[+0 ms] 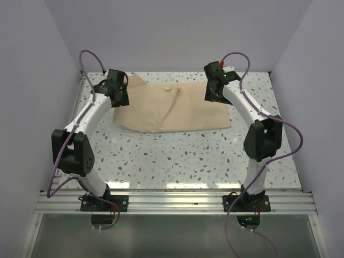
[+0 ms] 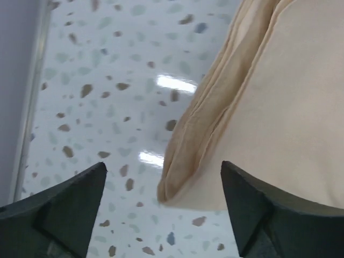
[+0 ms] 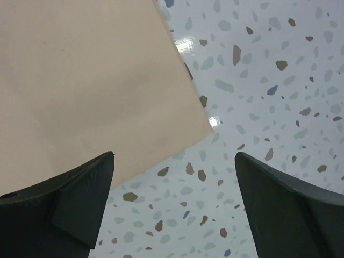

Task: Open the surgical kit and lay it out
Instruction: Open the surgical kit at the center of the board.

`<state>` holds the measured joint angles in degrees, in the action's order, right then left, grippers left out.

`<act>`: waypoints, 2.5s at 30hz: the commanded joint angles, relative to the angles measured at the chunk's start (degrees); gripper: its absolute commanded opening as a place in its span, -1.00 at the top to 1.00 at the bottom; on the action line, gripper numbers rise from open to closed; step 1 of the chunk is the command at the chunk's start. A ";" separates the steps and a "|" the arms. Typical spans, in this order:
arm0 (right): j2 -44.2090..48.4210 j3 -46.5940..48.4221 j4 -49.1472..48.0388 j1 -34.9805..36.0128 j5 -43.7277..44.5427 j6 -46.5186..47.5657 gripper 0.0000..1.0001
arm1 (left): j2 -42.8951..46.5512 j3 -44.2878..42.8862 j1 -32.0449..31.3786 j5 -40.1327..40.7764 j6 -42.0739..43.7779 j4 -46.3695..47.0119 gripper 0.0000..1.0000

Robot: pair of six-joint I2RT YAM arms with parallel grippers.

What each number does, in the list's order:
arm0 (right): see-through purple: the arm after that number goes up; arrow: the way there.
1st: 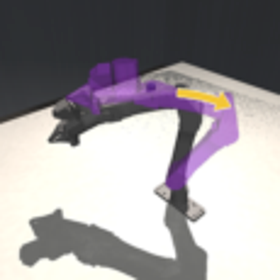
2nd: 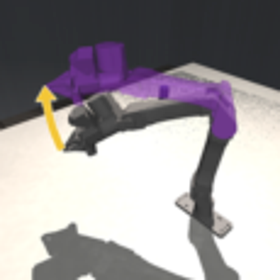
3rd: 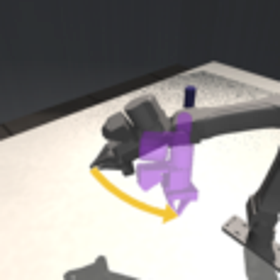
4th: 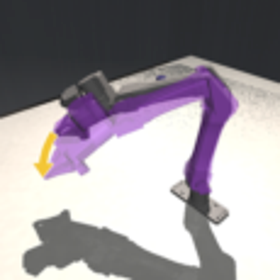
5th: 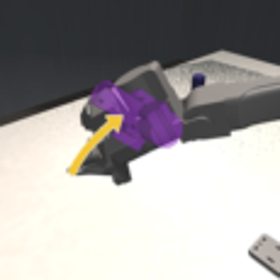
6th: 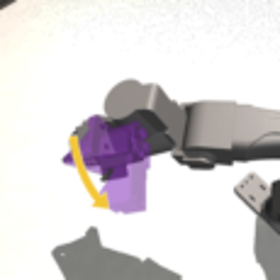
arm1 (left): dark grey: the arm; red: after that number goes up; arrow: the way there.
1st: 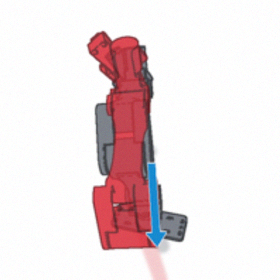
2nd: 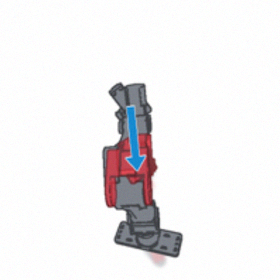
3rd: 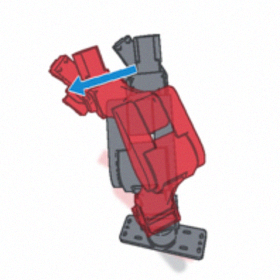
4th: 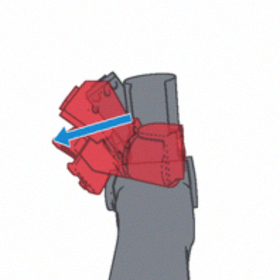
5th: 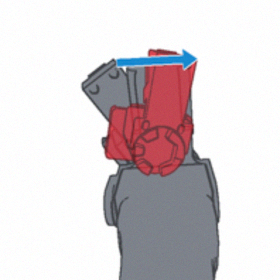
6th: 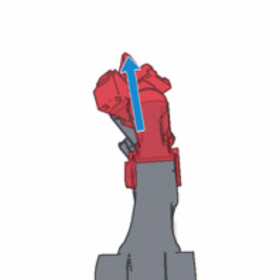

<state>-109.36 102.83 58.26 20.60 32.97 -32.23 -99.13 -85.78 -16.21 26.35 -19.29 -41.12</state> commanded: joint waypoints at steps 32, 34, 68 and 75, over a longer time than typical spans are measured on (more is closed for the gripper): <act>-43.12 42.81 -22.83 -11.37 -12.93 -2.75 -0.29 | 23.02 28.38 5.49 -12.46 -5.93 3.33 -0.94; -44.18 43.51 -23.80 -11.63 -11.97 -2.58 -0.28 | 23.28 29.00 5.57 -12.37 -6.02 3.68 -0.94; -41.11 37.72 -25.66 -12.16 -4.41 4.45 1.00 | 27.85 33.92 5.48 -13.96 -9.72 -0.71 -0.90; -34.35 33.94 -26.09 -11.81 -3.70 7.53 1.00 | 30.93 34.18 5.48 -13.78 -10.15 -2.12 -0.91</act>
<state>-151.63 137.82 31.51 8.36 27.31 -27.16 -70.63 -51.81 -10.92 12.95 -28.08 -42.09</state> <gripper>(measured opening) 0.045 0.955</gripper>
